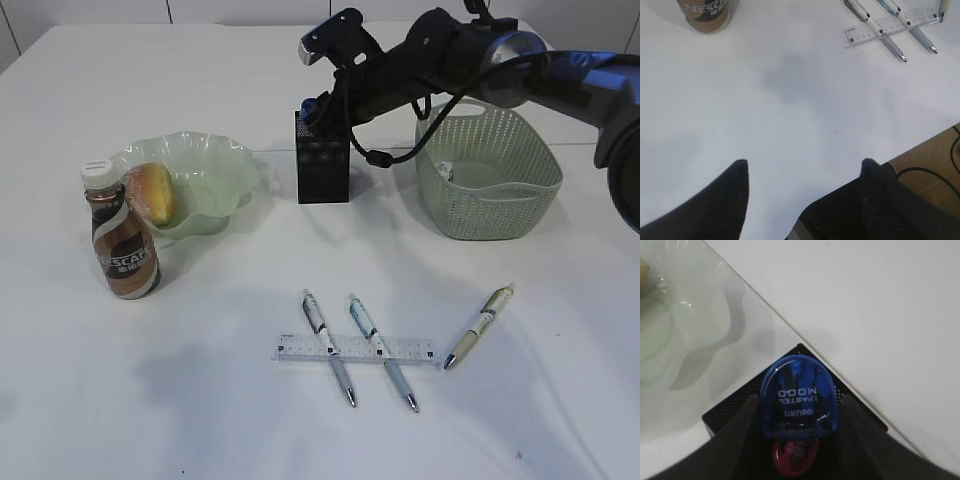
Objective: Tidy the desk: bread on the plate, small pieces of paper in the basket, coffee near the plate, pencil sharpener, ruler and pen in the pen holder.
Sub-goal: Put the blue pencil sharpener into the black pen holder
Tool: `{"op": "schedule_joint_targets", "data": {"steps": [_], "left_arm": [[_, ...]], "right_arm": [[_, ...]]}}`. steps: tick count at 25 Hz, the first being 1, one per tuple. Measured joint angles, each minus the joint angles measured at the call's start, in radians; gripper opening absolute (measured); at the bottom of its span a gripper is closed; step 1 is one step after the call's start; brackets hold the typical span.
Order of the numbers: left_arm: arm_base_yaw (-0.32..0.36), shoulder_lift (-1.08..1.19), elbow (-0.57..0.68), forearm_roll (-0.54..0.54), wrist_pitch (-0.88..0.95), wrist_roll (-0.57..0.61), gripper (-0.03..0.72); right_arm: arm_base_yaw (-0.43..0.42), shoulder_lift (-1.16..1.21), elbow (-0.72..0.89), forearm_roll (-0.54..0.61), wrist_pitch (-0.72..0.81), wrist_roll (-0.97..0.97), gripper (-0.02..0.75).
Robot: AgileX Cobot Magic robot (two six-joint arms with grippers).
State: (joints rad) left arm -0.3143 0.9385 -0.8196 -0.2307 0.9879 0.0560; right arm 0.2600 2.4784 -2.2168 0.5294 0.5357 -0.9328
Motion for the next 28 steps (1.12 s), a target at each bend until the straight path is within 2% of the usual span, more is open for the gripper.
{"op": "schedule_joint_targets", "data": {"steps": [19,28], "left_arm": [[0.000,0.000,0.000,0.000,0.000,0.000,0.488],[0.000,0.000,0.000,0.000,0.000,0.000,0.487]], "right_arm": [[-0.005,0.000,0.000,0.024,-0.022,0.000,0.343],[-0.005,0.000,0.000,0.049,-0.022,0.000,0.384]]}}
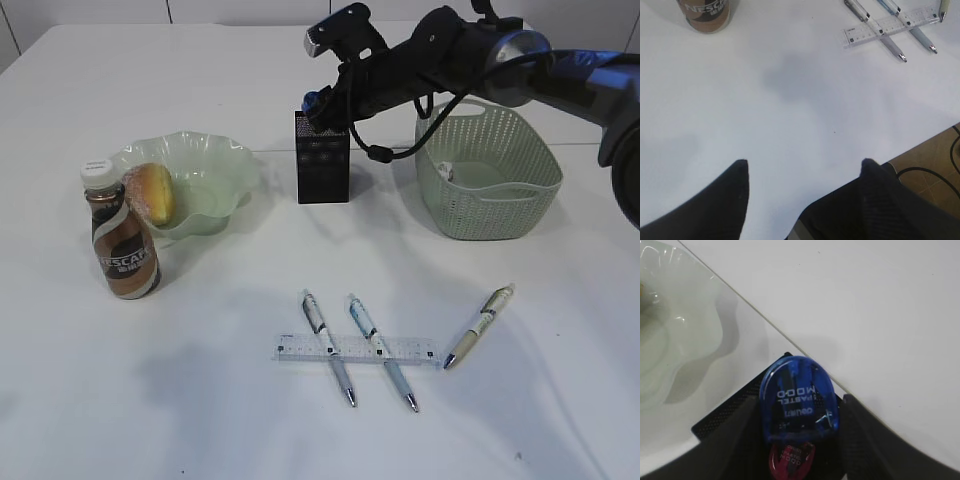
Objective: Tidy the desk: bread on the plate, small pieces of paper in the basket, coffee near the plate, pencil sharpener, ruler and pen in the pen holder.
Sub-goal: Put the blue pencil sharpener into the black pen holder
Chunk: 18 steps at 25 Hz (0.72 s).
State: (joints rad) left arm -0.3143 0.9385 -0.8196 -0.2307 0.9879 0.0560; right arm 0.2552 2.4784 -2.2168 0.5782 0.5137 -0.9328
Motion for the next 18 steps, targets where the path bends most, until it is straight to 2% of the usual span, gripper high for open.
{"op": "schedule_joint_targets", "data": {"steps": [6,18], "left_arm": [[0.000,0.000,0.000,0.000,0.000,0.000,0.487],[0.000,0.000,0.000,0.000,0.000,0.000,0.484]], "right_arm": [[0.000,0.000,0.000,0.000,0.000,0.000,0.438],[0.000,-0.026,-0.002,0.005,0.004,0.000,0.447]]}}
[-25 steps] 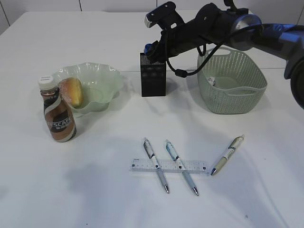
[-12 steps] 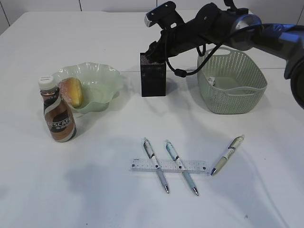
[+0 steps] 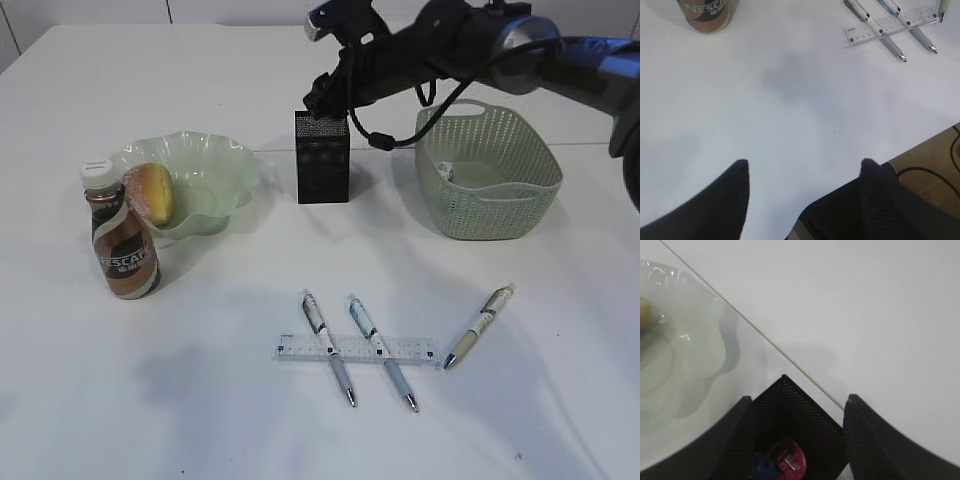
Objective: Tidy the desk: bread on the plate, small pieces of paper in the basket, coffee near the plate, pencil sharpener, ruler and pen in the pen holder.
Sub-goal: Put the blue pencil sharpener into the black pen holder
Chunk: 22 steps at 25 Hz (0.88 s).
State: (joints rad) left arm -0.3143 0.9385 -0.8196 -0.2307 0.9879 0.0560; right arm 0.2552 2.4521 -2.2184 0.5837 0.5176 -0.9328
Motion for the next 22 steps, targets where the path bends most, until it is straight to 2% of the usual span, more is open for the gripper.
{"op": "schedule_joint_targets", "data": {"steps": [6,9,18,22], "left_arm": [[0.000,0.000,0.000,0.000,0.000,0.000,0.483],[0.000,0.000,0.000,0.000,0.000,0.000,0.482],[0.000,0.000,0.000,0.000,0.024,0.000,0.482],[0.000,0.000,0.000,0.000,0.042,0.000,0.482]], "right_arm": [[0.000,-0.089,-0.006,0.021,0.112,0.000,0.447],[0.000,-0.148,-0.006,0.015,0.231,0.023,0.447],[-0.013,-0.277,-0.006,-0.146,0.487,0.234,0.447],[-0.019,-0.337,-0.006,-0.249,0.657,0.401,0.447]]}}
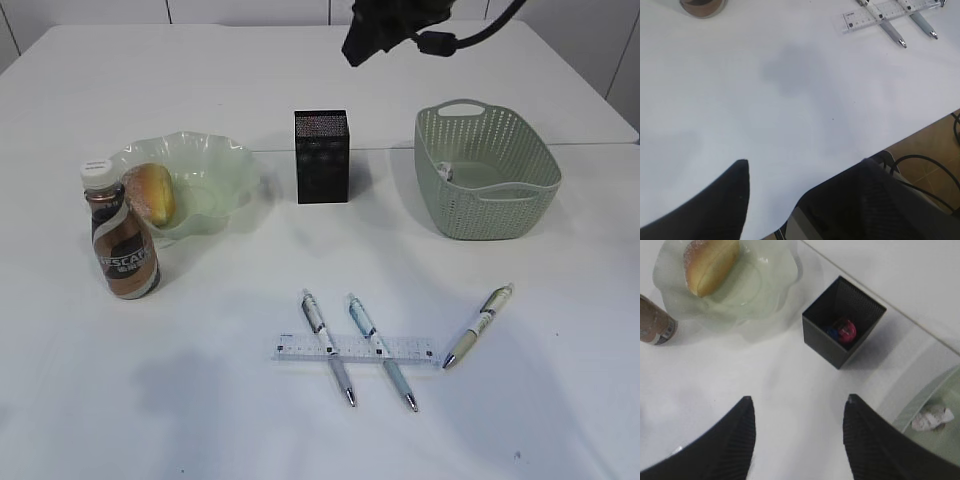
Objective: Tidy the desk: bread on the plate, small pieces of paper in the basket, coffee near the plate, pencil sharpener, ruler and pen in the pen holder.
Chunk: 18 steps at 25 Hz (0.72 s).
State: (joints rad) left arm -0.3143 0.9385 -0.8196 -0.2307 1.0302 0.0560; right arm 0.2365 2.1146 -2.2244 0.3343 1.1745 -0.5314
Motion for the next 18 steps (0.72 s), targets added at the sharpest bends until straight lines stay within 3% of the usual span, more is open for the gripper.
{"op": "schedule_joint_targets", "data": {"steps": [9,18], "left_arm": [[0.000,0.000,0.000,0.000,0.001,0.000,0.481],[0.000,0.000,0.000,0.000,0.004,0.000,0.481]], "right_arm": [[0.000,-0.098,0.030,-0.138,0.074,0.254,0.446],[-0.001,-0.214,0.248,-0.201,0.078,0.635,0.446]]}}
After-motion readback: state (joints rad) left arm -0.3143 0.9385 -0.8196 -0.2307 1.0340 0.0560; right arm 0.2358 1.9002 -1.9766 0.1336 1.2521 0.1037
